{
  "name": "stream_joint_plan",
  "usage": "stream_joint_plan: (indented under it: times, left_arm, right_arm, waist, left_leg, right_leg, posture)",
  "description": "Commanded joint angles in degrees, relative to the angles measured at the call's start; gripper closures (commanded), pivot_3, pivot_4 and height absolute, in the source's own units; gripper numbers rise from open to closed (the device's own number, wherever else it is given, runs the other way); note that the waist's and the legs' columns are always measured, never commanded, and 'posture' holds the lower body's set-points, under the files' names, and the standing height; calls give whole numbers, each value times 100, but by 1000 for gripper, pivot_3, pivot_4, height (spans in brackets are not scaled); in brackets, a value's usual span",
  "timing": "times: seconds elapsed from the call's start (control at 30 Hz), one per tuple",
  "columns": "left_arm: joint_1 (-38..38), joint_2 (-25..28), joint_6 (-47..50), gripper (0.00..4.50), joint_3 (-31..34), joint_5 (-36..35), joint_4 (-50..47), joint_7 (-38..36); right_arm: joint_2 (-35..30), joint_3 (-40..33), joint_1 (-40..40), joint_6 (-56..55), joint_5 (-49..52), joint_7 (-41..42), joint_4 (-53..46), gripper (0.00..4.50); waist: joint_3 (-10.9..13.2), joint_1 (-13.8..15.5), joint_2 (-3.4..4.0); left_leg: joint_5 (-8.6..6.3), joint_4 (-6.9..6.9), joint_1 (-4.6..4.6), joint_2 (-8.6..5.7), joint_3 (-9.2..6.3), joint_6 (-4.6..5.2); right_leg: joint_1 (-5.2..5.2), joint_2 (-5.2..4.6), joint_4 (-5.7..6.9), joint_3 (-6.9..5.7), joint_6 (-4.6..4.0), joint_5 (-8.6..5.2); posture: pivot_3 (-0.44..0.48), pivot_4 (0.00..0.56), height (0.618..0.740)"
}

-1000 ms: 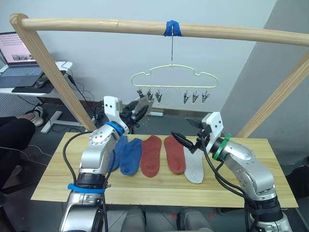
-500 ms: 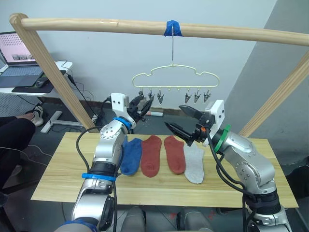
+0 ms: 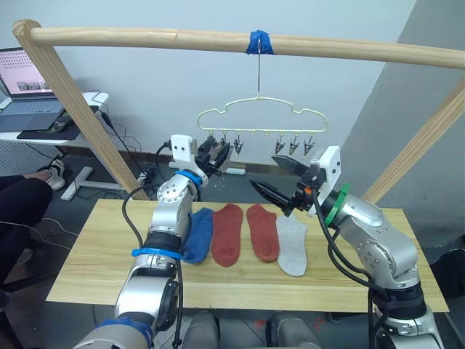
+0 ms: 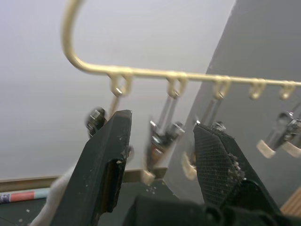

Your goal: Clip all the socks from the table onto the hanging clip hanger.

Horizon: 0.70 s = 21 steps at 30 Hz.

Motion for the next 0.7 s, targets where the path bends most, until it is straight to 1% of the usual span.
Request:
stream_joint_plan:
  times: [0.03, 0.37, 0.7]
  left_arm:
    - [-235, -27, -244, 2143, 61, 60, 138, 20]
    - [-446, -86, -506, 2143, 68, 98, 596, -34]
    - [-378, -79, -598, 2143, 68, 151, 480, -32]
  right_arm:
    - [-24, -102, -93, -33, 137, -34, -309, 0]
    - [-43, -127, -105, -20, 159, -116, -310, 0]
    - [-69, -111, -87, -25, 162, -156, -315, 0]
  waist:
    - [1, -8, 0]
    - [4, -86, -1]
    - [7, -101, -2]
  left_leg:
    - [0, 0, 0, 0, 0, 0]
    - [0, 0, -2, 0, 0, 0]
    - [0, 0, -2, 0, 0, 0]
  right_leg:
    - [0, 0, 0, 0, 0, 0]
    - [0, 0, -2, 0, 0, 0]
    - [0, 1, -2, 1, 1, -1]
  posture:
    - [-53, 125, 740]
    - [-59, 125, 740]
    - [-63, 127, 740]
